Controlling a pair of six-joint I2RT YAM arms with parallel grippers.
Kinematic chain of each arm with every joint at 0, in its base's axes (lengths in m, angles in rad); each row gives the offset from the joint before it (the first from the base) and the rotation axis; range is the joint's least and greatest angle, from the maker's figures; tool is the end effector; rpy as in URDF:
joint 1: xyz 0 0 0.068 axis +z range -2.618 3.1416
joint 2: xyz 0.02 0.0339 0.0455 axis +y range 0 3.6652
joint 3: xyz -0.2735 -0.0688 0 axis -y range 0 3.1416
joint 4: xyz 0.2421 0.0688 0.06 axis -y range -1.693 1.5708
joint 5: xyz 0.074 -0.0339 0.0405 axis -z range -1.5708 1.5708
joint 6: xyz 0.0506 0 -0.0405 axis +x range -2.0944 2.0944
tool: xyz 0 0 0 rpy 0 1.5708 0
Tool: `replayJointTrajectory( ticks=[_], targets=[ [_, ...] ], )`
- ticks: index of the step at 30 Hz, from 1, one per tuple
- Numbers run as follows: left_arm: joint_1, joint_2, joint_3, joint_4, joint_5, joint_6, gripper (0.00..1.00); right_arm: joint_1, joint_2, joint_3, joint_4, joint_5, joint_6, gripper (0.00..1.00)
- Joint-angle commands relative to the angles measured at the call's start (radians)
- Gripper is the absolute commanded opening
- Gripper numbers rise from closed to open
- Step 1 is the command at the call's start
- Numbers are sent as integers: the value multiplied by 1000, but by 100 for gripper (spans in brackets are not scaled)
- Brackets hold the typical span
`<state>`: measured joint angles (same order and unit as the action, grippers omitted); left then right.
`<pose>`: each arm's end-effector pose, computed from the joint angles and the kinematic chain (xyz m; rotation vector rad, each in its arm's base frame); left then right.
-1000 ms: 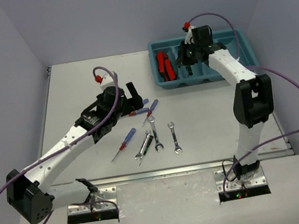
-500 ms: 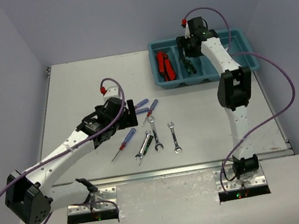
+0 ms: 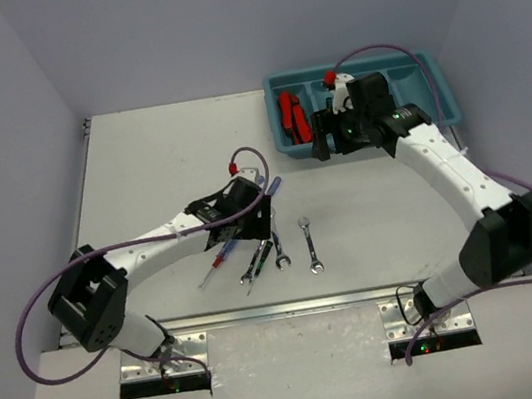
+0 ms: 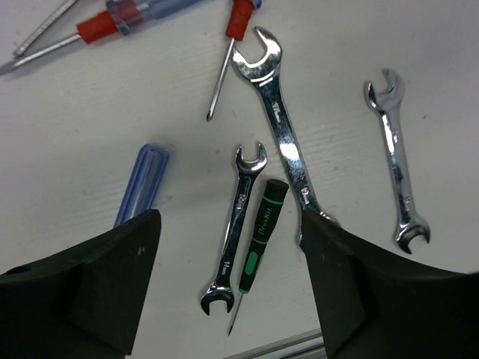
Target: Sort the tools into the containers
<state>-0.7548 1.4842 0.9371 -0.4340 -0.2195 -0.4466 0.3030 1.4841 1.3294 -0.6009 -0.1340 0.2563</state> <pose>0.2282 -0.1995 0.2087 0.3044 2.5108 -0.2041 0.3178 0.1065 0.3228 -0.1233 2.3556 0.4331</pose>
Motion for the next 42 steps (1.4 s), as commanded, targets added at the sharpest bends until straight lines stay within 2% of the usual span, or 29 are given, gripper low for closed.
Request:
replayJointTrajectory(
  ticks=[1, 3, 8, 13, 16, 17, 24, 28, 31, 33, 35, 42],
  targets=[
    [-62, 77, 47, 9, 3, -1, 54, -20, -67, -109, 63, -48, 41, 80],
    [-91, 99, 59, -6, -17, -13, 48, -17, -87, -133, 68, -63, 50, 79],
    [-126, 145, 59, -15, -23, -38, 42, -9, -94, -156, 75, -105, 61, 79],
    [-137, 184, 43, 11, 21, -30, 41, -2, -101, -150, 74, -122, 59, 78],
    [-141, 200, 30, 15, 18, -33, 35, 3, -105, -145, 76, -145, 62, 78],
    [-143, 211, 24, 15, 16, -35, 30, 5, -108, -147, 81, -155, 66, 78],
    [-155, 229, 9, 22, 27, -43, 13, 13, -121, -172, 119, -212, 78, 78],
    [-156, 241, 8, 21, 29, -44, 15, 13, -127, -188, 152, -257, 96, 81],
    [-156, 256, 2, 20, 32, -44, 16, 13, -133, -197, 179, -295, 115, 91],
    [-156, 261, -3, 21, 34, -46, 12, 13, -136, -200, 184, -312, 120, 93],
    [-156, 258, -2, 19, 33, -46, 1, 13, -140, -207, 196, -324, 125, 98],
    [-152, 130, 43, -11, -97, -115, 0, 11, -221, -257, 247, -296, 173, 99]
  ],
)
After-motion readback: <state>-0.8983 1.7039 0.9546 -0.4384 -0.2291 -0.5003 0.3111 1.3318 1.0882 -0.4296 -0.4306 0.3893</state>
